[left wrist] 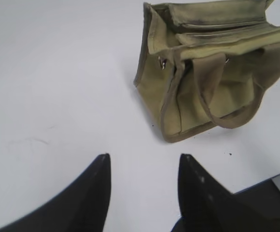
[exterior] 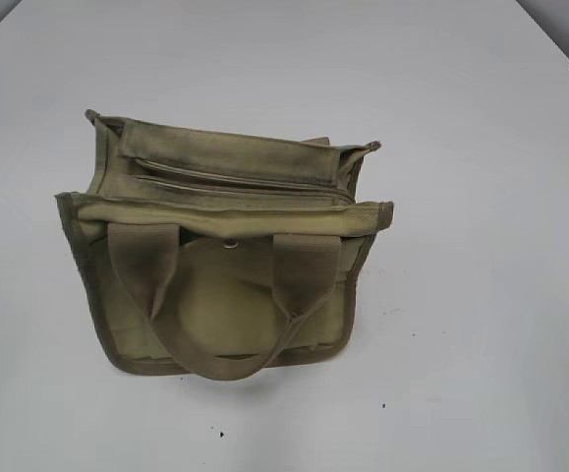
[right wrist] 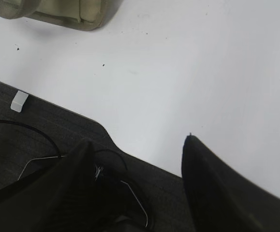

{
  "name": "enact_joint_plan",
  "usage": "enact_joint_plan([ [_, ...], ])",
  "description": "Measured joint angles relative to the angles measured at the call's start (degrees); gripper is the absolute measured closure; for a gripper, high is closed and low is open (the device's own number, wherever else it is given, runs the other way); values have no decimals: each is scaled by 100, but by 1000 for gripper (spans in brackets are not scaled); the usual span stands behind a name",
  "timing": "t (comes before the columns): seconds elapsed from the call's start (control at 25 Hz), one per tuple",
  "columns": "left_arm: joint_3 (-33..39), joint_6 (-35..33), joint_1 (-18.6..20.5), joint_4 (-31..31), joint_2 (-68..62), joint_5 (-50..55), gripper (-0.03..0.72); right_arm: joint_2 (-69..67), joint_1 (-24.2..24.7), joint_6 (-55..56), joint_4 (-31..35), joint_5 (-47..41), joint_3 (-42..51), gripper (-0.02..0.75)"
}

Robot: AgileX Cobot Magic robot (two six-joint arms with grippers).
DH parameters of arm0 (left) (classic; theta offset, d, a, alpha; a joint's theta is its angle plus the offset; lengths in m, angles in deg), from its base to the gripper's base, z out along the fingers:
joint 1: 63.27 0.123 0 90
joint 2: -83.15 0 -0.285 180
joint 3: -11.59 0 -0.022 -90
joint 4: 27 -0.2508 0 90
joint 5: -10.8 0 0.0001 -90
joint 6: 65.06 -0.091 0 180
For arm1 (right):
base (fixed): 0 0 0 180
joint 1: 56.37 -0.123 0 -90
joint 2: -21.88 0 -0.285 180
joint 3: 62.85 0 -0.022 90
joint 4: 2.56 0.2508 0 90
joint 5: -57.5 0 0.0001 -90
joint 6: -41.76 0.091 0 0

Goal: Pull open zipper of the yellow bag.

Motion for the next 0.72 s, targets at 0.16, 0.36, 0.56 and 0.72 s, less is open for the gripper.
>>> enact_joint_plan([
  [0.16,565,0,0,-102,843,-23,332,499,0,-209,-9,90,277,293],
  [0.36,902,0,0,-130,1074,-151,332,578,0,-291,-22,204,325,293],
  [0.56,1068,6,0,-205,1074,-447,332,578,0,-291,-22,204,325,293],
  [0.72,1080,10,0,-235,1080,-468,332,578,0,-291,43,208,325,293],
])
